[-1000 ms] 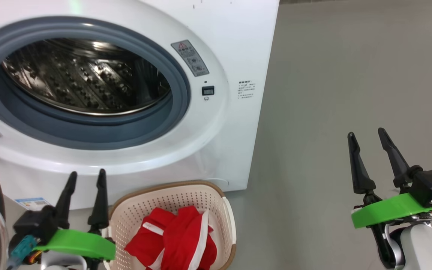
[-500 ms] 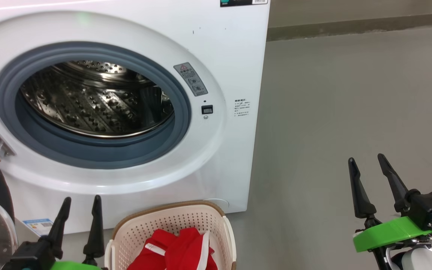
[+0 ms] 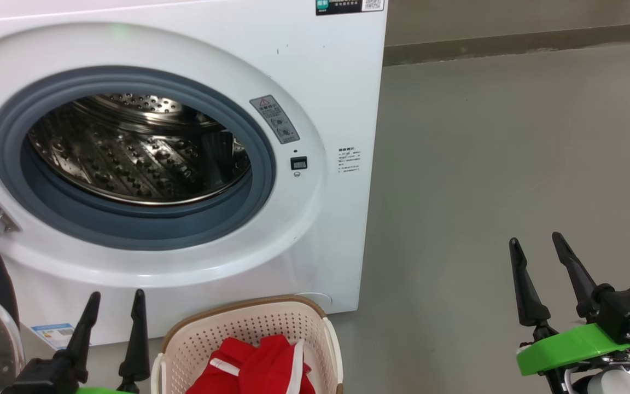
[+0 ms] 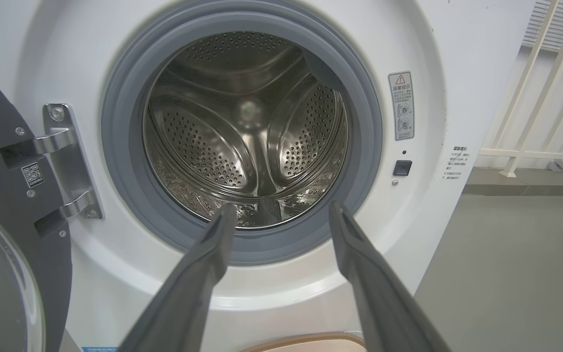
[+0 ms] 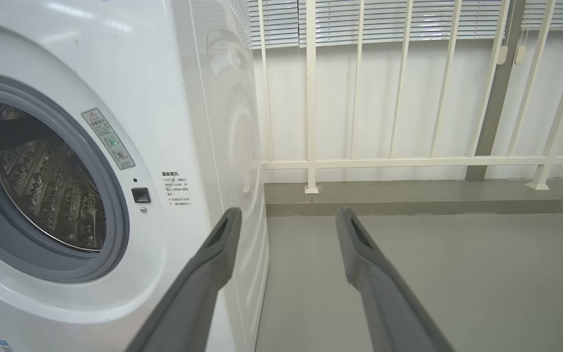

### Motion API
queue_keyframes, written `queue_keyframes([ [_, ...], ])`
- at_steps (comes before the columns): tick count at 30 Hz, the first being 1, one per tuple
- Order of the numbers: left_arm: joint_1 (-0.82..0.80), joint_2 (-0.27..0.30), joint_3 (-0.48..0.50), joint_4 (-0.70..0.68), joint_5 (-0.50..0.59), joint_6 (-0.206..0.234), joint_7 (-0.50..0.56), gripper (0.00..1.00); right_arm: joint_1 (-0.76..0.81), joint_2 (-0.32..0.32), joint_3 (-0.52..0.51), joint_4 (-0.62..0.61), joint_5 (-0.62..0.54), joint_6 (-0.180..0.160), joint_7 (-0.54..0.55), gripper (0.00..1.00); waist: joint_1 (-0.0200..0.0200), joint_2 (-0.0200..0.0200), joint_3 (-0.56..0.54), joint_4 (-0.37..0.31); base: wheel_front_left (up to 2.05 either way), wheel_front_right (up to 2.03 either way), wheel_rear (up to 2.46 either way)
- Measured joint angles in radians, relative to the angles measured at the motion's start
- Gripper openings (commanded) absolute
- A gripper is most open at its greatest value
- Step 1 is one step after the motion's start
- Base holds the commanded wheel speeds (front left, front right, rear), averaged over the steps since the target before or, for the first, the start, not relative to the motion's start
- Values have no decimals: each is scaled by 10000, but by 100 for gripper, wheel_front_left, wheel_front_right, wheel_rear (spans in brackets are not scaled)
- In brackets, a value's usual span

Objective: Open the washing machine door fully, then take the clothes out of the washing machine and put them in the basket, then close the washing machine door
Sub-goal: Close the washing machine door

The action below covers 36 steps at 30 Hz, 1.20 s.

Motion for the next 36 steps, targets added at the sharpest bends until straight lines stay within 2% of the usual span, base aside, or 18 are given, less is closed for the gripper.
queue_keyframes([
  [10,-27,2,-113,-4,157,0,0,100,30,8,19,59,113,0,0,100,1,0,171,71,-76,76,0],
  [25,-35,44,-270,-75,71,-10,0,100,28,8,44,119,111,0,0,100,0,0,276,119,-170,170,0],
  [36,-35,52,-378,-201,-113,-10,0,100,18,8,35,136,98,0,0,100,0,0,306,163,-38,38,0],
])
